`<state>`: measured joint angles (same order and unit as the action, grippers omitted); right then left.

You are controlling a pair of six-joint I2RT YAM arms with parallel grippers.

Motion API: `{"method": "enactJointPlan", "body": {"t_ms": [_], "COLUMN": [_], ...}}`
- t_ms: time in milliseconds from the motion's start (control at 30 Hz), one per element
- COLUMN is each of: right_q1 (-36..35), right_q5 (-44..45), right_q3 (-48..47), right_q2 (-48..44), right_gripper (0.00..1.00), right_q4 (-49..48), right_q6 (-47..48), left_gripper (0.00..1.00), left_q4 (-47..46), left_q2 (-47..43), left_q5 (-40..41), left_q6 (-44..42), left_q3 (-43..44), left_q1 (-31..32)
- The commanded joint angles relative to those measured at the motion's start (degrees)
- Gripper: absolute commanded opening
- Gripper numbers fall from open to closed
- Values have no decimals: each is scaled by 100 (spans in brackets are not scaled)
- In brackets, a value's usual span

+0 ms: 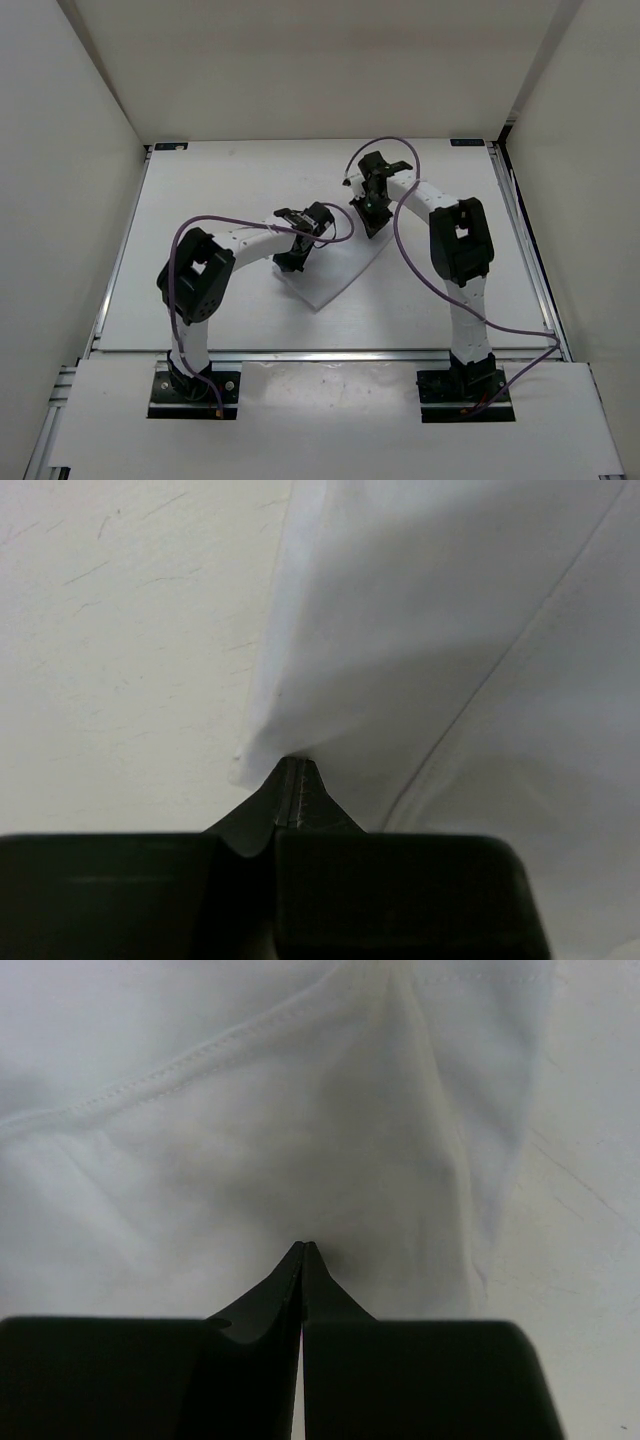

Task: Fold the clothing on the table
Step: Fold the skirt

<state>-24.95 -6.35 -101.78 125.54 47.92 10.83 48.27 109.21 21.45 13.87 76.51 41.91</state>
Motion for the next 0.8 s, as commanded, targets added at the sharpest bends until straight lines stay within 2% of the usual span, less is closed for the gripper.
{"method": "enactJointPlan", "body": {"t_ms": [0, 167, 433, 767], "right_q1": [-89, -133, -19, 140], "right_q5": [528, 854, 416, -1008], "right_q3": [193, 456, 475, -1265], "right_q2": [-117, -38, -12, 1025], "right_gripper": [0, 0, 0, 0], "right_q4": [-387, -564, -661, 261], "right_q6": [-213, -248, -196, 534], "left_gripper": [0, 0, 0, 0], "left_q4": [-300, -441, -485, -529], "left_q2": [-233, -75, 224, 259], "left_q5": [-88, -238, -686, -1467], "left_q6": [-42, 19, 195, 450], "left_q3": [-119, -215, -233, -462], "left_q1": [80, 177, 396, 950]}}
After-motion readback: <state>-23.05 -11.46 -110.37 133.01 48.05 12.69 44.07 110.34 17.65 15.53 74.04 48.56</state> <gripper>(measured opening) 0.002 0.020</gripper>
